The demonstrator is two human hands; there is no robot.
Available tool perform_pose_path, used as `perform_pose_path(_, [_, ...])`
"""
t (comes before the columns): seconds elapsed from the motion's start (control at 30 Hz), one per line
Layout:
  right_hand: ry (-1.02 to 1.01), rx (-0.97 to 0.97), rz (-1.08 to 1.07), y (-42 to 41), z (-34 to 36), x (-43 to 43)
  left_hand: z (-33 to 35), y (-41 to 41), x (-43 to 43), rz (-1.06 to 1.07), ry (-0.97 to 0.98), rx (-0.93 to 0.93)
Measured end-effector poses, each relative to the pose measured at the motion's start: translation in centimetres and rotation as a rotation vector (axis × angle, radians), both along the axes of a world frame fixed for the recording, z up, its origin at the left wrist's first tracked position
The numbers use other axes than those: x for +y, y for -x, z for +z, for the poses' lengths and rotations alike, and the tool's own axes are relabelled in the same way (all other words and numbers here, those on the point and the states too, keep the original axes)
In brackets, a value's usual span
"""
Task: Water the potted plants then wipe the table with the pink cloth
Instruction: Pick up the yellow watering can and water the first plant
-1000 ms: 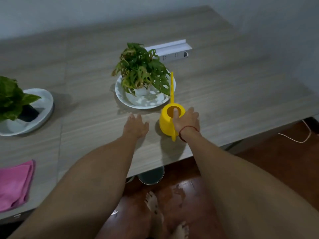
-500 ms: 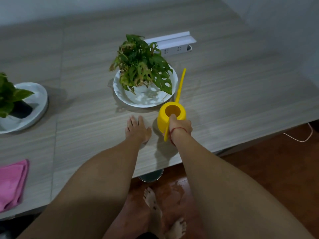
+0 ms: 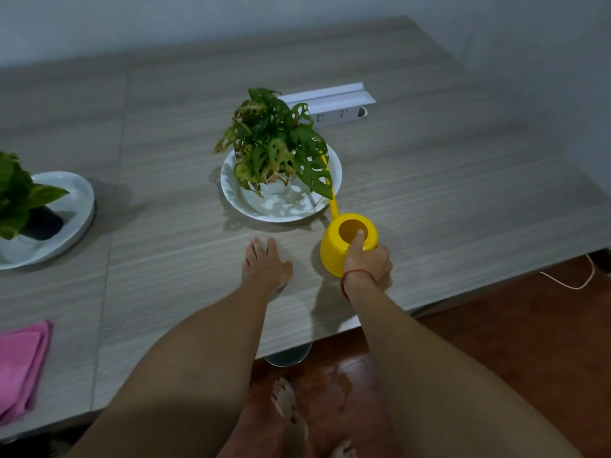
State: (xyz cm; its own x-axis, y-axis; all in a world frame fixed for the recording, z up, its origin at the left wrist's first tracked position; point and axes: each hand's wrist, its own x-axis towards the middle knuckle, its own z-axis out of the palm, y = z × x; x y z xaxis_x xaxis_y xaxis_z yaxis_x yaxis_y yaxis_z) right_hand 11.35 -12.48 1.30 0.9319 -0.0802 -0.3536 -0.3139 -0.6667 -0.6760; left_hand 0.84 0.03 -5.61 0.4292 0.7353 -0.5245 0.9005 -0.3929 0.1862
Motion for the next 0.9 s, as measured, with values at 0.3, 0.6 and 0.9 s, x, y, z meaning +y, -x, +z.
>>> perform_pose_path(0.3, [0.043,0.072,0.001,-1.7,1.6,-1.1,1.0,-0.8,0.1,0.038,0.094,0.055])
perform_pose_path(0.6, [-0.04,-0.08,0.01,-4.2,4.8,-1.5,0.9,-0.9,0.6,0.015,0.213,0.141])
perform_pose_path(0.9, [-0.079,-0.264,0.225,-5.5,7.9,-0.1,1.6,-0.6,0.3,0.028,0.237,0.146])
